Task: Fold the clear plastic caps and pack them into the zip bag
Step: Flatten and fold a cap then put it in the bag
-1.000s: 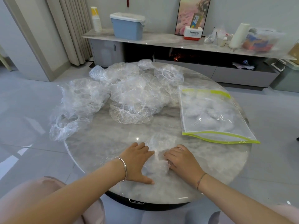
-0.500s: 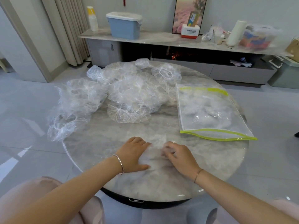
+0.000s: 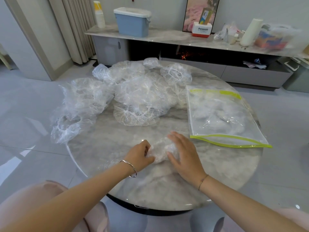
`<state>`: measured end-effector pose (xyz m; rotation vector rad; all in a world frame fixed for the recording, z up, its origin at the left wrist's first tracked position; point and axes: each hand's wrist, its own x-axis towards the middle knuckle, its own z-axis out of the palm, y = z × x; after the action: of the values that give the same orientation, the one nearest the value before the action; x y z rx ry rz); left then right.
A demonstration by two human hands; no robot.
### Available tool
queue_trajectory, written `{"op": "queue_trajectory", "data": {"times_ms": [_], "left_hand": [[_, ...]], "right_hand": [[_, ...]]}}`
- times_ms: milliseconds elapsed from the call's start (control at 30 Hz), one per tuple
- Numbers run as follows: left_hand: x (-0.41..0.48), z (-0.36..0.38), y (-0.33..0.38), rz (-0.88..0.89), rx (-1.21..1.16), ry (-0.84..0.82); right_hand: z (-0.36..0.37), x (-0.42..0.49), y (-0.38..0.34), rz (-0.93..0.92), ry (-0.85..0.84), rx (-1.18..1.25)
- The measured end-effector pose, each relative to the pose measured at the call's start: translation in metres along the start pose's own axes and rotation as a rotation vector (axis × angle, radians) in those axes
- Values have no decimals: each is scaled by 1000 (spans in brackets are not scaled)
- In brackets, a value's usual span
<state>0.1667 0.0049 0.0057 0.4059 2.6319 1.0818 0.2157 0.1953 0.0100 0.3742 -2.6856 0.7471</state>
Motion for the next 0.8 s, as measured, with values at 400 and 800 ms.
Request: {"op": "queue_trajectory", "data": {"times_ms": [400,800], "left_hand": [[-4,-4,-11,545,653,-35],[-19,-6,10,381,648,-233]], "right_hand": [[17,-12,15,-61,-490,-222],[-2,-19,7,-267,-247,-138]]}}
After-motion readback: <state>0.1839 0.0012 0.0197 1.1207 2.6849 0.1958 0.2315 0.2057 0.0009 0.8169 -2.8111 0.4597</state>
